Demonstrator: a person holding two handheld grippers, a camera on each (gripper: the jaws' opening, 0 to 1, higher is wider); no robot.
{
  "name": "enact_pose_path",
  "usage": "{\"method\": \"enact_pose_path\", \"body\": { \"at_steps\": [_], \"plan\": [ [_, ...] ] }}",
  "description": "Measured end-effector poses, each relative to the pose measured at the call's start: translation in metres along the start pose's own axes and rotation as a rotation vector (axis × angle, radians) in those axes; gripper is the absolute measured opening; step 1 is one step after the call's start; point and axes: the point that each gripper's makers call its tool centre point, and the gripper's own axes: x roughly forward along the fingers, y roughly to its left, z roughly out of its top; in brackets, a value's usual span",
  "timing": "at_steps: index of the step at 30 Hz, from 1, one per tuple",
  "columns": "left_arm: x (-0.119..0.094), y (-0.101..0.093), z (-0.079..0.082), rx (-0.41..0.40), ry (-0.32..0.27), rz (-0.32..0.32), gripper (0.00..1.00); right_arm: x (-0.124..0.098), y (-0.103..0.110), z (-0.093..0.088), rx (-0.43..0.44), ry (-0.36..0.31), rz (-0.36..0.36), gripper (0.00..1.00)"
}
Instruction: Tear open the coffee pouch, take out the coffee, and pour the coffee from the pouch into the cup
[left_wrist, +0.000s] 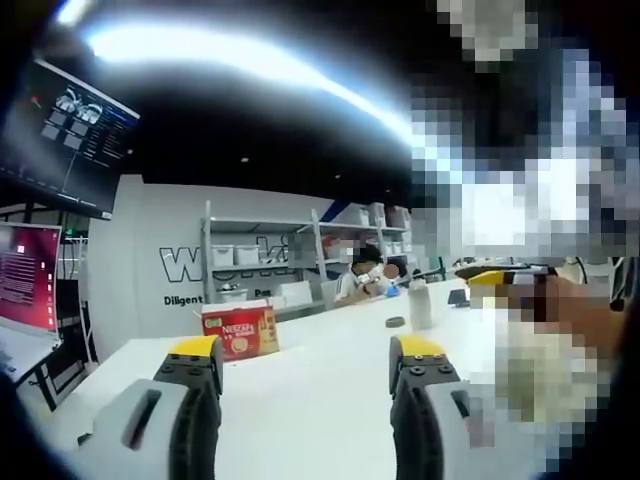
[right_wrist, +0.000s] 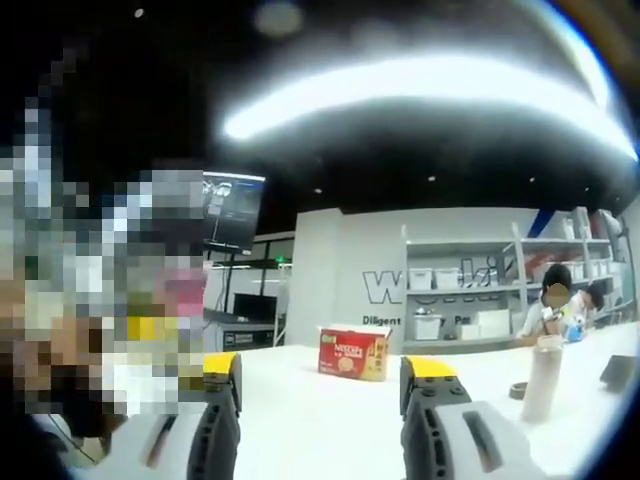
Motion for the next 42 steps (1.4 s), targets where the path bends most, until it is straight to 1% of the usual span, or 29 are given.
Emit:
{"method": "enact_pose_path", "body": {
  "at_steps": [4, 9, 10, 13, 19, 22, 23, 25, 28, 30, 33, 37, 38, 42],
  "plan": [
    [-0.001, 0.001, 0.001, -0.002, -0.001, 0.003, 0.69, 0.004, 0.003, 0.001, -0.005, 0.003, 0.013, 0.62],
    [0.000, 0.001, 0.004, -0.017, -0.012, 0.005, 0.69, 0.012, 0.007, 0.002, -0.003, 0.017, 0.047, 0.61],
    [0.002, -0.002, 0.004, -0.010, -0.010, 0.000, 0.69, 0.014, 0.008, 0.003, -0.014, 0.020, 0.060, 0.61],
    [0.000, -0.002, 0.006, -0.002, -0.011, 0.001, 0.69, 0.019, 0.010, 0.003, -0.024, 0.030, 0.079, 0.60],
    [-0.006, 0.014, 0.012, -0.001, -0.023, 0.033, 0.69, 0.025, 0.015, 0.007, -0.032, 0.029, 0.106, 0.58],
    [-0.008, 0.024, 0.014, -0.027, -0.019, 0.053, 0.69, 0.032, 0.020, 0.006, -0.022, 0.033, 0.131, 0.57],
    [-0.010, 0.025, 0.015, -0.033, -0.022, 0.058, 0.68, 0.034, 0.023, 0.005, -0.019, 0.040, 0.144, 0.57],
    [-0.012, 0.025, 0.017, -0.038, -0.028, 0.061, 0.68, 0.040, 0.027, 0.004, -0.044, 0.053, 0.166, 0.57],
    [-0.006, 0.027, 0.012, -0.035, -0.018, 0.051, 0.68, 0.046, 0.029, 0.001, -0.058, 0.063, 0.179, 0.53],
    [-0.004, 0.029, 0.012, -0.051, -0.019, 0.045, 0.68, 0.051, 0.029, -0.002, -0.073, 0.078, 0.189, 0.52],
    [0.001, 0.034, 0.013, -0.057, -0.024, 0.050, 0.68, 0.058, 0.030, -0.003, -0.097, 0.082, 0.199, 0.51],
    [0.007, 0.034, 0.011, -0.046, -0.017, 0.047, 0.68, 0.066, 0.032, -0.003, -0.133, 0.091, 0.214, 0.50],
    [0.012, 0.034, 0.008, -0.035, -0.008, 0.042, 0.68, 0.073, 0.033, -0.002, -0.153, 0.094, 0.226, 0.50],
    [0.018, 0.033, 0.005, -0.019, 0.002, 0.032, 0.67, 0.082, 0.034, -0.001, -0.178, 0.099, 0.242, 0.50]
  ]
}}
